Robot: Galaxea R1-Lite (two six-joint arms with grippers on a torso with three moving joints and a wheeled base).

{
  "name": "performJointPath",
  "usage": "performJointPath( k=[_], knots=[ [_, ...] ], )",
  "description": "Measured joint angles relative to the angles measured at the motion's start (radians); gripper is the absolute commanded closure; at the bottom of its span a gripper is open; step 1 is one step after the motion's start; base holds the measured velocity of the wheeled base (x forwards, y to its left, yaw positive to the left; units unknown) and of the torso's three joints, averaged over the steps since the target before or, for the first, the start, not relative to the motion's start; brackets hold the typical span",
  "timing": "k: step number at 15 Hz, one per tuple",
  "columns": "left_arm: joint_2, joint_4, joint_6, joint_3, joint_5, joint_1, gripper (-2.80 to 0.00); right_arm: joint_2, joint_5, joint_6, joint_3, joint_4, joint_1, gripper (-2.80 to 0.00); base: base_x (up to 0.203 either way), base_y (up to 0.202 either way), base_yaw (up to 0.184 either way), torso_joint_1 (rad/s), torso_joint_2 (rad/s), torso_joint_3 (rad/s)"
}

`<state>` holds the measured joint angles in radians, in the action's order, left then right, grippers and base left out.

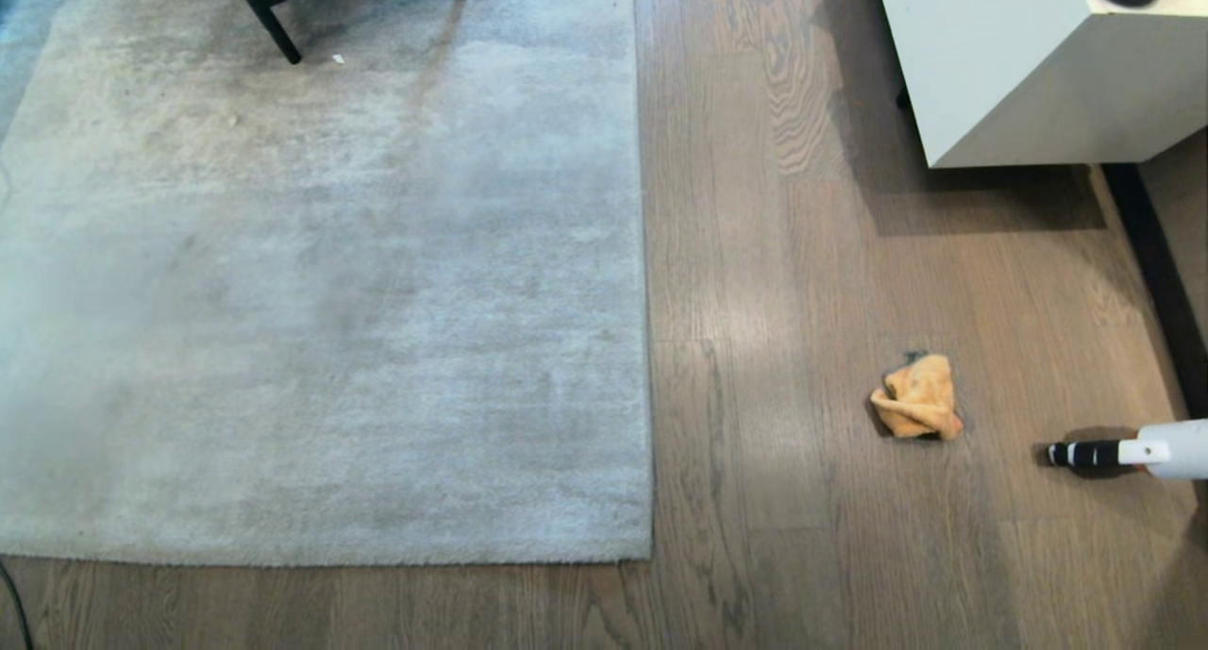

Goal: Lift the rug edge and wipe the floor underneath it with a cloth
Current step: Lift up the carpet

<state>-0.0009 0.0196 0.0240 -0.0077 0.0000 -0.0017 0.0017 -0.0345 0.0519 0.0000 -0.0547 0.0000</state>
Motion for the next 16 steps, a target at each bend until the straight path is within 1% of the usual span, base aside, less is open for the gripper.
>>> performJointPath(
  k=[16],
  knots=[
    [0.0,0.0,-0.007,0.0,0.001,0.0,0.0,0.0,0.0,0.0,0.0,0.0,0.0,0.0,0.0,0.0,0.0,0.002,0.0,-0.197]
  ],
)
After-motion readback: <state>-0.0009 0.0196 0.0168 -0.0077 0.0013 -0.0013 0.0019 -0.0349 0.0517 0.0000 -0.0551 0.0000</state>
